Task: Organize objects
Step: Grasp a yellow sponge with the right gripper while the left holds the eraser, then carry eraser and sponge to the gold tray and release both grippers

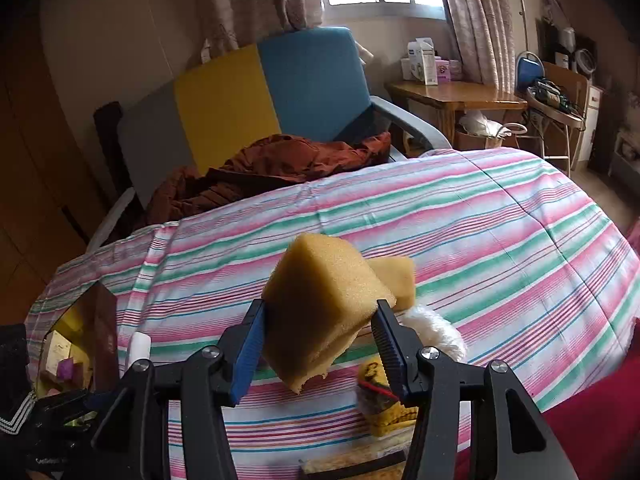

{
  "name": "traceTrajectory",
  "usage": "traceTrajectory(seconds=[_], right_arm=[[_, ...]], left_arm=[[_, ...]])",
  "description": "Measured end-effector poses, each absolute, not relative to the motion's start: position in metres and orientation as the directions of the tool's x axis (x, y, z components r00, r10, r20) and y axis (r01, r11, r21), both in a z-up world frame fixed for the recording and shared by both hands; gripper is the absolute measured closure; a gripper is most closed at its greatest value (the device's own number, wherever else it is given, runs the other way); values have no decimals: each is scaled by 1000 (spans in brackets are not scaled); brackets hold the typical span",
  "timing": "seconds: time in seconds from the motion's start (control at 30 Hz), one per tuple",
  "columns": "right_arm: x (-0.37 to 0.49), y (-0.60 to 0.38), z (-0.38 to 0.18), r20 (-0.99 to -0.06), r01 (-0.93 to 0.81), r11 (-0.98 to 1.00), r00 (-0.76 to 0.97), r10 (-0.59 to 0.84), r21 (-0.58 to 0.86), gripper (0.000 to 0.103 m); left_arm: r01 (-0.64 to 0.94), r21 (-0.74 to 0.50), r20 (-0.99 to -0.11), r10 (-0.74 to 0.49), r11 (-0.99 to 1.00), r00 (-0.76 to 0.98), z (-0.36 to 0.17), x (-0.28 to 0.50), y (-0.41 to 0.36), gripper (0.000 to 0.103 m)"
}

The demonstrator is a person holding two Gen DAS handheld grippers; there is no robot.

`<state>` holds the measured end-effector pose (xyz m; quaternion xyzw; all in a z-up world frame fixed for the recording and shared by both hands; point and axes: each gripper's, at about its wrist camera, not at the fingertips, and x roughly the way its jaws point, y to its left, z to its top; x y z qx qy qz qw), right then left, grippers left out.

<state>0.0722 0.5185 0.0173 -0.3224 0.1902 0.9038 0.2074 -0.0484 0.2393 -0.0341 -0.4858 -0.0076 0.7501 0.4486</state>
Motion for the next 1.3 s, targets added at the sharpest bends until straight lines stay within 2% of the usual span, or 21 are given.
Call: traceTrajectory(seconds=[0.2,0.43,0.6,0.7,0.73,0.77,0.8,0.9,1.17,1.3], right_arm=[[40,453,37,-637,-310,-921,-765,95,235,49],[-28,347,24,-681,-64,-971,-723,-115,231,49],[-77,292,18,-712,37,-969,-672,-205,244,48],[-107,271,15,-720,56,-961,-652,-240,270,44],[-116,265,16,-717,64,-956,-648,-257,285,37],[-124,260,16,-710,64,-952,-652,-266,298,22],[-129,257,17,-708,60,-952,-654,-265,300,17],[-133,245,15,-706,63,-948,-652,-275,311,15],[-100,234,-2,-748,54,-962,-618,-243,268,1],[-82,228,-8,-751,60,-978,-632,-192,200,0]], left_arm=[[-557,-453,-704,663,-696,-255,-22,-70,165,43],[-427,-403,-712,571,-809,-408,-10,-119,87,43],[-336,-377,-723,501,-863,-476,-11,-156,53,36],[-282,-343,-744,442,-896,-501,-14,-174,41,23],[-261,-349,-746,435,-900,-505,-15,-177,35,23],[-252,-358,-742,437,-899,-508,-16,-178,30,22],[-246,-360,-741,437,-900,-511,-17,-178,28,21],[-229,-351,-743,419,-908,-522,-19,-169,18,21],[-224,-305,-727,378,-926,-573,-18,-118,9,21],[-217,-232,-721,317,-948,-616,-15,-96,12,21]])
